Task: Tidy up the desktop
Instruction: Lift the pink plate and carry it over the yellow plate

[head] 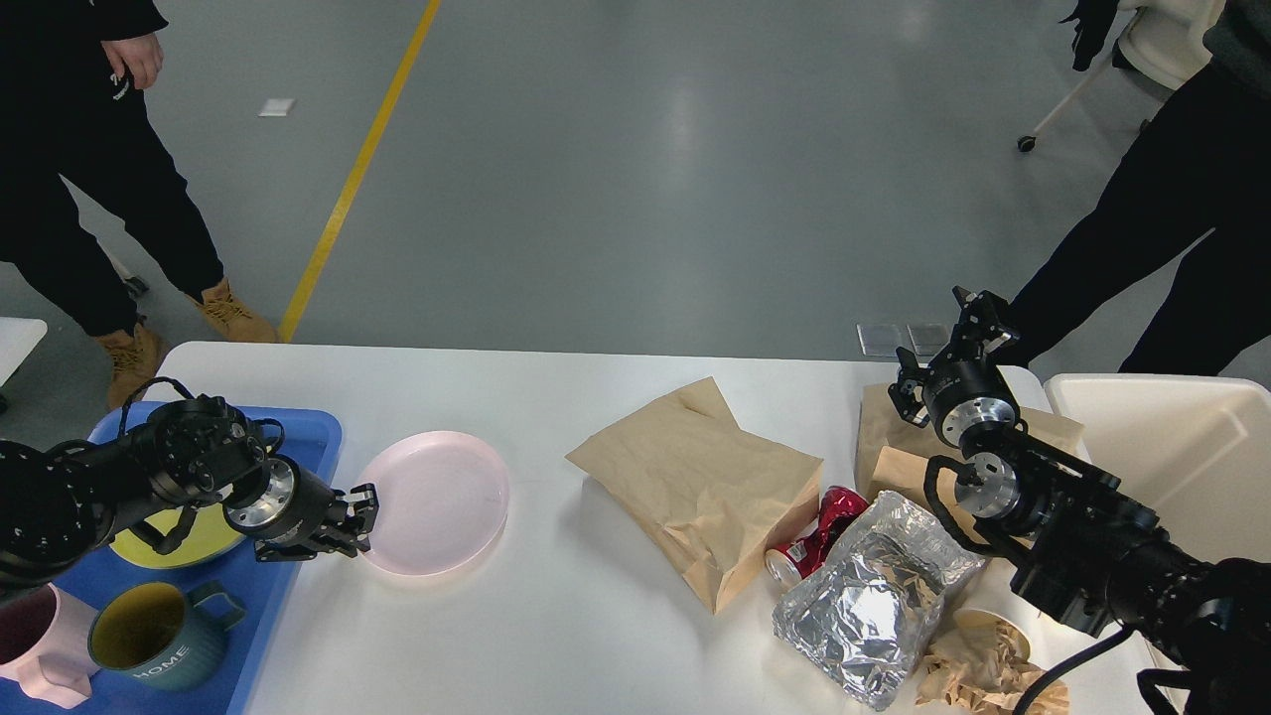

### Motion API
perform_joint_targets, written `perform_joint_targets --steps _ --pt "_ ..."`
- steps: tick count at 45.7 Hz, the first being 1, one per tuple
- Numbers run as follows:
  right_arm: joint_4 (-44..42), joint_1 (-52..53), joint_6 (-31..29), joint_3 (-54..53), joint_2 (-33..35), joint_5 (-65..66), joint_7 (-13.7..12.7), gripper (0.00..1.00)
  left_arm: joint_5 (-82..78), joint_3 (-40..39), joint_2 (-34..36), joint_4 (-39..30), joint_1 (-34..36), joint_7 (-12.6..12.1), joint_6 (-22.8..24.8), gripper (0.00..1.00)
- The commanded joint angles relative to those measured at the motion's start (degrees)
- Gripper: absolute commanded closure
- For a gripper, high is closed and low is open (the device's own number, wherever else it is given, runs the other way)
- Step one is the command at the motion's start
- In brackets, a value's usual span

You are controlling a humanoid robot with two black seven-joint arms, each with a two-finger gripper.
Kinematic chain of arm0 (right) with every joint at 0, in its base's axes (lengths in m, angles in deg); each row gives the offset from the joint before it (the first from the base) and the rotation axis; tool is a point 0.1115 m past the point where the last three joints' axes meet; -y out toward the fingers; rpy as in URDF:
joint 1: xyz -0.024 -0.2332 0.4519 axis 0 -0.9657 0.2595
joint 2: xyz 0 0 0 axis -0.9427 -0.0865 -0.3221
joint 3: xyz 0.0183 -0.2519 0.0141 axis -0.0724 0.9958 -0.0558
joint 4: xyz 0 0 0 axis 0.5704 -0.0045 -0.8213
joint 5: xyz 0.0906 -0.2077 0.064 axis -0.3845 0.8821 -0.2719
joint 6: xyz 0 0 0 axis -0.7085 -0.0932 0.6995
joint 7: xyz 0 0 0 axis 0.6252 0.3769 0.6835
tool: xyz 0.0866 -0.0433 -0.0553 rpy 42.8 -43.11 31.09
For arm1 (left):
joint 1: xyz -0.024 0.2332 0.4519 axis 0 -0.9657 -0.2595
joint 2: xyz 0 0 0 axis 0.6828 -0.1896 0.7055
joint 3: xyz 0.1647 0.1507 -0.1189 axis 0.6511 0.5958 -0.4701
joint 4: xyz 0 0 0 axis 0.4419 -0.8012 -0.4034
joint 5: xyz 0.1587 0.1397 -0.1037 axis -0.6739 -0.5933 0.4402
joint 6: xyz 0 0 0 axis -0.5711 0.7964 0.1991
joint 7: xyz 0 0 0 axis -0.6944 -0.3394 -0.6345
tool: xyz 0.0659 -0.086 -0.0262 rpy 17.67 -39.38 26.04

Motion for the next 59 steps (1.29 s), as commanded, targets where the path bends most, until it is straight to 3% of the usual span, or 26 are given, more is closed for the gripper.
perform_joint_targets --steps 1,24,45,53,59 --pt "0.00 0.00 0.00 0.00 0.00 -0.05 0.00 0.00 0.00 0.00 0.35 0.08 -0.02 -0.09 1.58 1.00" --pt "0.00 0.00 0.00 0.00 0.00 0.04 0.00 0.00 0.00 -1.05 0.87 -0.01 2.35 -0.09 2.46 1.00" --pt "0.00 0.00 0.00 0.00 0.00 0.04 0.00 0.00 0.00 -3.95 11.94 0.08 10.71 0.00 14.41 1.00" --pt "0.00 0.00 0.00 0.00 0.00 0.04 0.00 0.00 0.00 -4.48 20.29 1.22 10.01 0.70 13.36 1.00" --pt "0.00 0.00 0.00 0.00 0.00 0.04 0.00 0.00 0.00 -8.25 21.97 2.27 5.97 0.61 10.38 1.00"
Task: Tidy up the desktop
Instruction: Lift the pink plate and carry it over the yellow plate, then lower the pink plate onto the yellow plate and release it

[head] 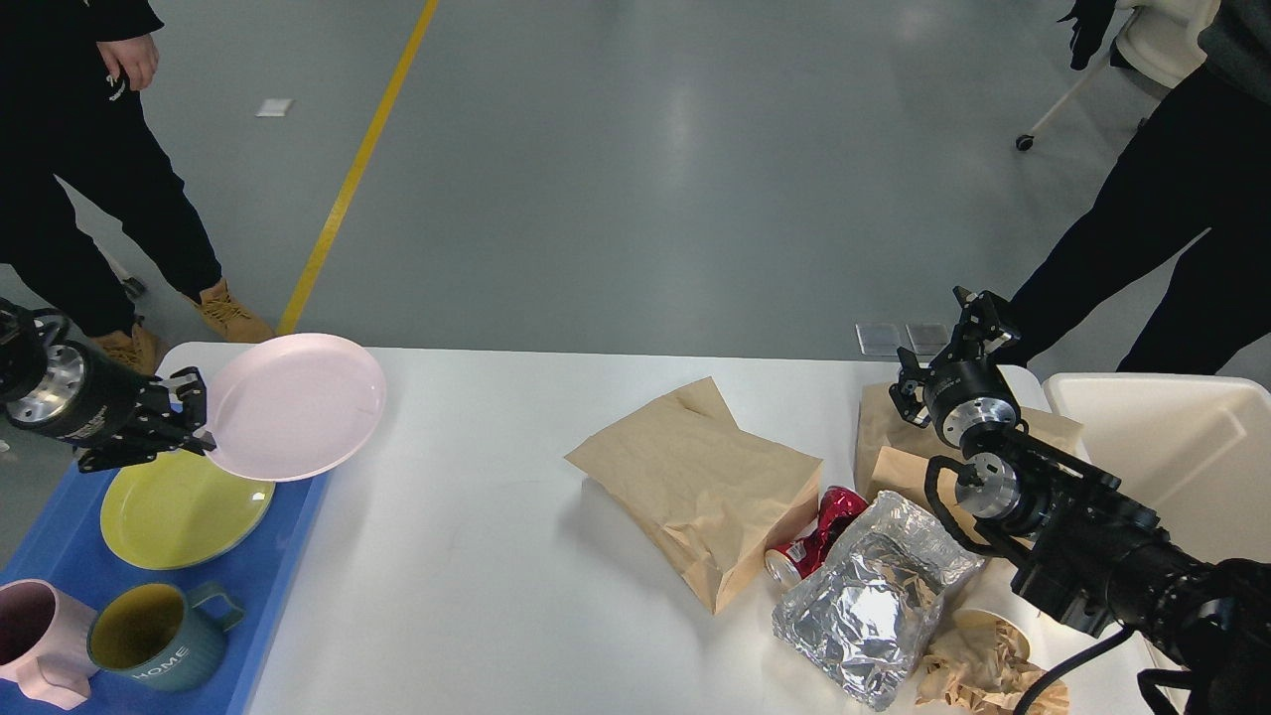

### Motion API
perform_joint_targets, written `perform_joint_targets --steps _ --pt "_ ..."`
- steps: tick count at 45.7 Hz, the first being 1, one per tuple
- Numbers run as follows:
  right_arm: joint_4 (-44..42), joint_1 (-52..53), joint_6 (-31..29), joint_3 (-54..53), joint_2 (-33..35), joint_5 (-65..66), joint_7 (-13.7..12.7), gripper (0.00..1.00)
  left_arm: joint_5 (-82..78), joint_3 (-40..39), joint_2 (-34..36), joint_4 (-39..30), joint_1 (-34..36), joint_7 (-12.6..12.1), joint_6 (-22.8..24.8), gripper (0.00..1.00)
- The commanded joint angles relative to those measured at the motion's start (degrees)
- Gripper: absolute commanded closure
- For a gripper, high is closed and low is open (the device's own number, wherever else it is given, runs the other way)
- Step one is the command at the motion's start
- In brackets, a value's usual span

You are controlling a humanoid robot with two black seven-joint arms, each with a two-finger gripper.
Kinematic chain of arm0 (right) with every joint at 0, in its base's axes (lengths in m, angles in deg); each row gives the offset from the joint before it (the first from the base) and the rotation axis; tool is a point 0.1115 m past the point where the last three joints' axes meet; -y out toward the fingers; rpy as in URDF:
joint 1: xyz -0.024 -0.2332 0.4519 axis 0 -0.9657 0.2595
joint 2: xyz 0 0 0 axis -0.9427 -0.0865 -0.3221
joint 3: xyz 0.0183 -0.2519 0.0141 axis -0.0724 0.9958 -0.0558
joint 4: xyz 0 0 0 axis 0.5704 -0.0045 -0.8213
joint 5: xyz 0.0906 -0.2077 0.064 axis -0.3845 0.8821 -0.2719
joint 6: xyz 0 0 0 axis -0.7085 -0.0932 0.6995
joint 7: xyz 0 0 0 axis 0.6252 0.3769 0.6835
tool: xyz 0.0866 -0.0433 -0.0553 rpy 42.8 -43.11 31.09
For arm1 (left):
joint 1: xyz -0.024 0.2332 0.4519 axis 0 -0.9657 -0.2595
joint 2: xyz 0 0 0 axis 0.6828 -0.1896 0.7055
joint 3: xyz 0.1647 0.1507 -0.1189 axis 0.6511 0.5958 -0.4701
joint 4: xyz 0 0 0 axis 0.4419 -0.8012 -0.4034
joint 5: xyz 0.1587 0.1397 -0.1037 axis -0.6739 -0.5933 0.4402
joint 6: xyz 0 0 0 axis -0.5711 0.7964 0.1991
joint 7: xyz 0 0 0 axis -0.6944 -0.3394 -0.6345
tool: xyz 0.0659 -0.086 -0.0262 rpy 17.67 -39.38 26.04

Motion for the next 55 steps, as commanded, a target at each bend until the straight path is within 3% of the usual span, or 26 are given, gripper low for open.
perform_joint_targets --steps 1,13,19,47,55 --pt "0.00 0.00 0.00 0.00 -0.02 0.04 0.00 0.00 0.02 -3.67 1.64 1.02 -4.60 -0.09 -3.37 1.00" --pt "0.00 0.00 0.00 0.00 -0.02 -0.04 0.00 0.00 -0.07 -11.32 2.43 4.98 -13.13 -0.44 -16.12 1.00" --pt "0.00 0.00 0.00 0.00 -0.02 0.04 0.00 0.00 -0.07 -13.35 2.25 5.24 -15.68 -0.62 -19.99 1.00" --pt "0.00 0.00 0.00 0.00 -0.11 -0.04 0.00 0.00 -0.07 -16.87 1.72 5.33 -21.83 -0.71 -20.96 1.00" --pt "0.00 0.00 0.00 0.00 -0.02 0.04 0.00 0.00 -0.07 -16.87 1.64 5.24 -22.27 -0.71 -20.96 0.93"
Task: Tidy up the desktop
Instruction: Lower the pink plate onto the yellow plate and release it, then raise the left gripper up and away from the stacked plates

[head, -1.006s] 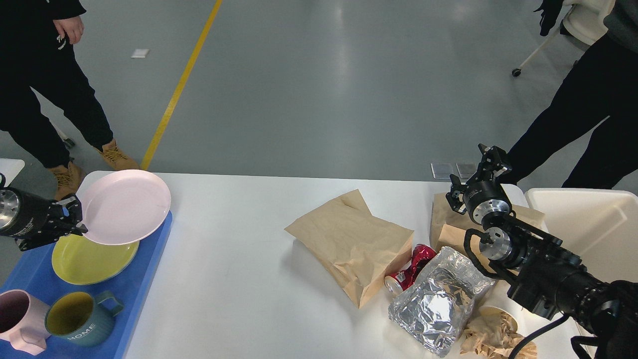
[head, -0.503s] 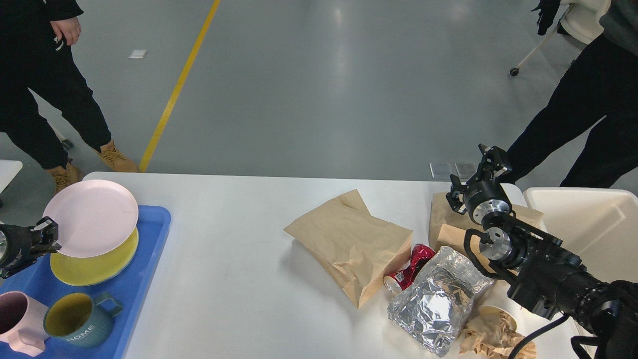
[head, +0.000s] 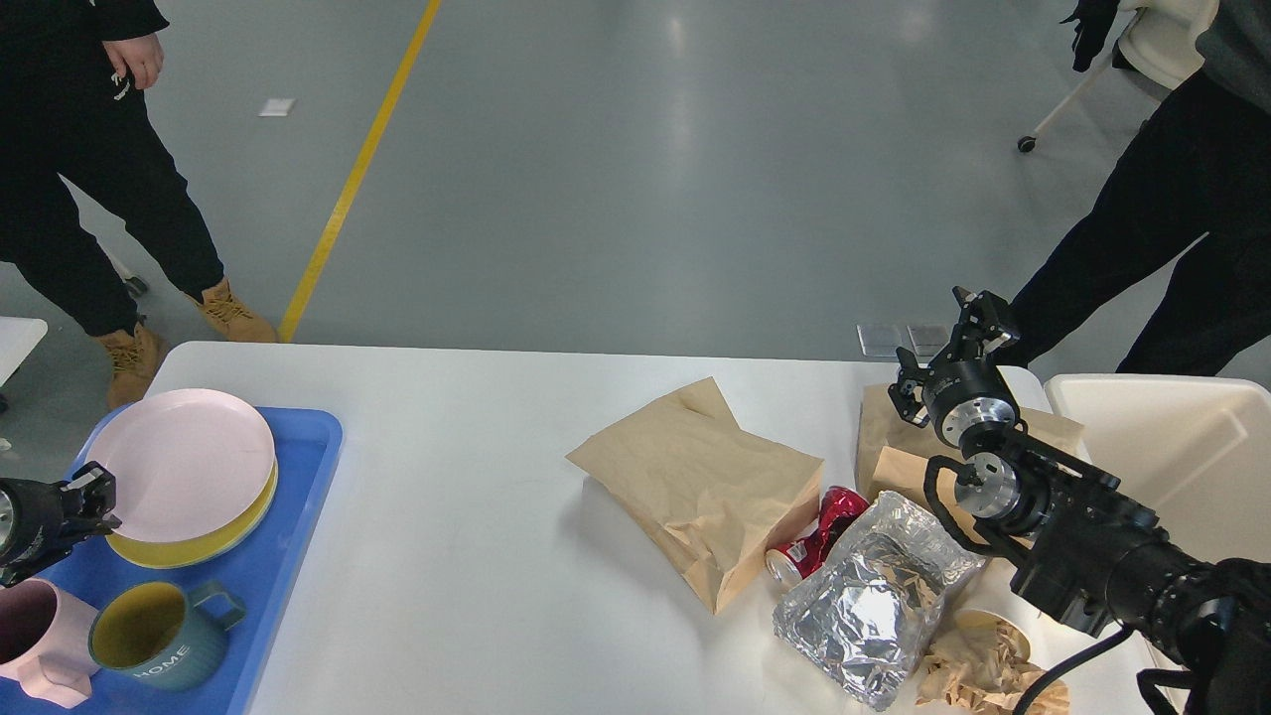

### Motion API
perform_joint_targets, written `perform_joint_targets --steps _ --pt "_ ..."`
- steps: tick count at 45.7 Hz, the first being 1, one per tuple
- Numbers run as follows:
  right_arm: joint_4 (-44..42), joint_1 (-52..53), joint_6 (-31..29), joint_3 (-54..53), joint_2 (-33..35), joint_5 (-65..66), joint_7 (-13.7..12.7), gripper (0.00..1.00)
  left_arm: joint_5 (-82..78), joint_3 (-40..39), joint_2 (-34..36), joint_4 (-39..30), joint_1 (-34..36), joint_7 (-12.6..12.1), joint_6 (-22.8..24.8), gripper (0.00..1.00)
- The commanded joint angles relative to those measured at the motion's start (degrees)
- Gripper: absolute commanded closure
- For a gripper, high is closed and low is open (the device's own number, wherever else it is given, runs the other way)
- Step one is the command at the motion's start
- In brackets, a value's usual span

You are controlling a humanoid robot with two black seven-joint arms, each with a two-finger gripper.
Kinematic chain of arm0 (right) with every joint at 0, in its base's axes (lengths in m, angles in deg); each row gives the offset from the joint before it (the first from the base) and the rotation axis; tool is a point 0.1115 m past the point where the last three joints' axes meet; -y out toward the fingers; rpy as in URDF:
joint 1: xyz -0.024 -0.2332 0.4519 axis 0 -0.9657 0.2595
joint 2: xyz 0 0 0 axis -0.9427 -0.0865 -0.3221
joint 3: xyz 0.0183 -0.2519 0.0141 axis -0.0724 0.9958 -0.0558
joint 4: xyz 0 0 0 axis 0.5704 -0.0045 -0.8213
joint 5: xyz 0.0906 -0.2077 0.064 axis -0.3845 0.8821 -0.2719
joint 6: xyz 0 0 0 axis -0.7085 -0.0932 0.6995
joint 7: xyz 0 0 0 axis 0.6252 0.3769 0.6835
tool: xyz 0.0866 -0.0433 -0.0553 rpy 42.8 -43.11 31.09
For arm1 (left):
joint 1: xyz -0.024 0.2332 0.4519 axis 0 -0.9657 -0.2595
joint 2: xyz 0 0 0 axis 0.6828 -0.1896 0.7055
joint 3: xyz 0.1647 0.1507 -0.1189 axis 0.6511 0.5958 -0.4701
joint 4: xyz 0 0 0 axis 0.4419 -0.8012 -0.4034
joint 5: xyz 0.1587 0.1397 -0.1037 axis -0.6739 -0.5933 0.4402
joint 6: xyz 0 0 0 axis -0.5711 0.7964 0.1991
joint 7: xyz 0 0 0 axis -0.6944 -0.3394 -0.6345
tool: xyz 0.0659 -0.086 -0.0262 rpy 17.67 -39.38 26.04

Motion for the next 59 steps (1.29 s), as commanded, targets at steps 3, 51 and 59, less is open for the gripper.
perform_joint_targets --steps 3,51,59 --pt "0.00 0.00 0.00 0.00 0.01 0.03 0.00 0.00 0.00 -0.01 0.01 -0.02 -0.81 0.06 -0.09 0.90" --pt "0.00 0.00 0.00 0.00 0.01 0.03 0.00 0.00 -0.09 -20.29 -9.65 9.73 3.84 1.03 -15.82 0.04" --pt "0.00 0.00 0.00 0.00 0.01 0.03 0.00 0.00 1.23 -35.05 -12.91 10.96 5.77 0.85 -16.09 0.04"
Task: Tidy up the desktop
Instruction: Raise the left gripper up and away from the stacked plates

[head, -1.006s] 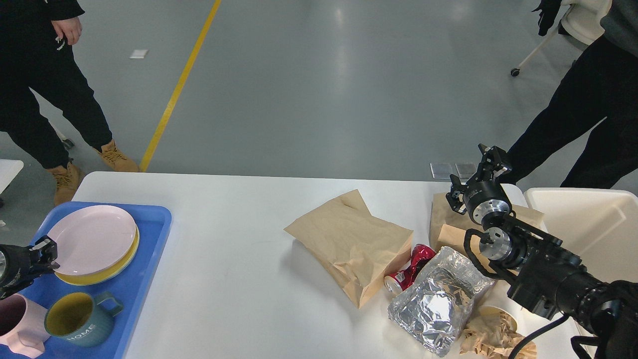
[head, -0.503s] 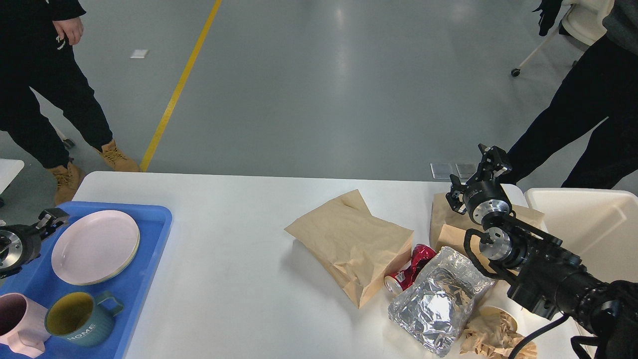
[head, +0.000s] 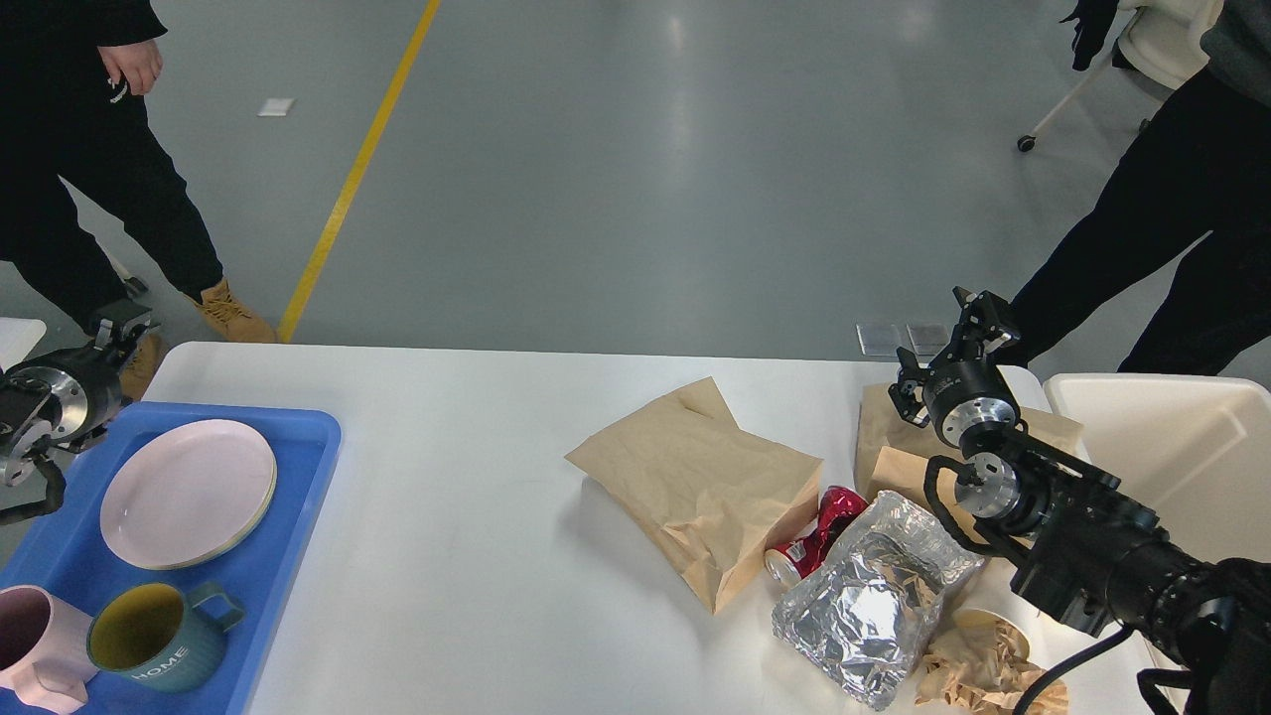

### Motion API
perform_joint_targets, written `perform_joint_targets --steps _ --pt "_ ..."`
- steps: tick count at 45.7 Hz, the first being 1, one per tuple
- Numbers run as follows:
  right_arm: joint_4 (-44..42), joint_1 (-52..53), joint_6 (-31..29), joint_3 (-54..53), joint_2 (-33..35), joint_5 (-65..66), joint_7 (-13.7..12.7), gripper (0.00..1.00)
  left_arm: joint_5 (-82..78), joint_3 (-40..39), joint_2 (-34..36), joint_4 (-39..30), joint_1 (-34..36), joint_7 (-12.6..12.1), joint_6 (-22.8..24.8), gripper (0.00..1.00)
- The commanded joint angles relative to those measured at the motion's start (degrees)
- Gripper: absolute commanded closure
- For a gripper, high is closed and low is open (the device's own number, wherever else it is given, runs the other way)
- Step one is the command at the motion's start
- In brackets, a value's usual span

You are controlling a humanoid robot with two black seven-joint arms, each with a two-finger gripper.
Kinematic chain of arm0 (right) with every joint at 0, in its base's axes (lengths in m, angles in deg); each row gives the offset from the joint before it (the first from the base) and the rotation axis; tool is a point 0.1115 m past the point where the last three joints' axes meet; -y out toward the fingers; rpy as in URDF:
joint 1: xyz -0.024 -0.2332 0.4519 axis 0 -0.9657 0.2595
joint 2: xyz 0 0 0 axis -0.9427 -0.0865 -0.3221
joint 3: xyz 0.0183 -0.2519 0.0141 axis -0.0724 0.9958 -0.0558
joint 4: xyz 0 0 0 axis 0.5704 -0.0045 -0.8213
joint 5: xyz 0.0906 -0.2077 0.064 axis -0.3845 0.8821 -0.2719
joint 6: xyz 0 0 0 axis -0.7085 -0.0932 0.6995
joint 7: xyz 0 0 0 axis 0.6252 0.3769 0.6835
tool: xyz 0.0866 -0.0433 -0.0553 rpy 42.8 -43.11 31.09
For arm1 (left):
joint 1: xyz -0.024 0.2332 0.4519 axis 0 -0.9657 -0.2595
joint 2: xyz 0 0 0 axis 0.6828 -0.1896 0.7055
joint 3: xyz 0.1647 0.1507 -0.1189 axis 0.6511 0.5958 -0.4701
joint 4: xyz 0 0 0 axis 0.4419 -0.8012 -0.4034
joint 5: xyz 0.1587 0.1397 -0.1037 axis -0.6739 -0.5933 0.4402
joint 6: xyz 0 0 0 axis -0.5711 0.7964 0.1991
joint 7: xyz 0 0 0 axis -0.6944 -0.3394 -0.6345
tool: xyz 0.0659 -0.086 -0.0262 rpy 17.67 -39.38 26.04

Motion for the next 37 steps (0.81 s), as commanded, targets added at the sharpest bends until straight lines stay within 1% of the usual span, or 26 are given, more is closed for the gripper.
perform_joint_targets --steps 1,6,13,18,21,27,32,37 --pt "0.00 0.00 0.00 0.00 0.00 0.06 0.00 0.00 1.85 -11.37 -1.92 0.39 1.68 -0.24 0.03 0.04" --pt "0.00 0.00 0.00 0.00 0.00 0.05 0.00 0.00 4.75 -20.86 -2.01 0.22 2.64 -0.24 0.55 0.04" --pt "0.00 0.00 0.00 0.00 0.00 -0.03 0.00 0.00 5.02 -32.11 -2.18 -0.22 4.23 -0.07 0.64 0.04" --pt "0.00 0.00 0.00 0.00 0.00 -0.03 0.00 0.00 5.02 -36.61 -4.20 -0.31 4.23 0.98 0.64 0.04" --pt "0.00 0.00 0.00 0.00 0.00 0.06 0.00 0.00 5.02 -36.88 -5.52 -0.31 4.31 2.04 0.64 0.04" --pt "0.00 0.00 0.00 0.00 0.00 -0.03 0.00 0.00 5.02 -37.14 -6.84 -0.40 5.98 4.59 0.82 0.04" --pt "0.00 0.00 0.00 0.00 0.00 -0.03 0.00 0.00 5.02 -37.32 -8.07 -0.40 6.16 8.36 0.73 0.04" --pt "0.00 0.00 0.00 0.00 0.00 -0.03 0.00 0.00 5.02 -37.23 -10.18 -0.40 6.16 13.02 0.73 0.04"
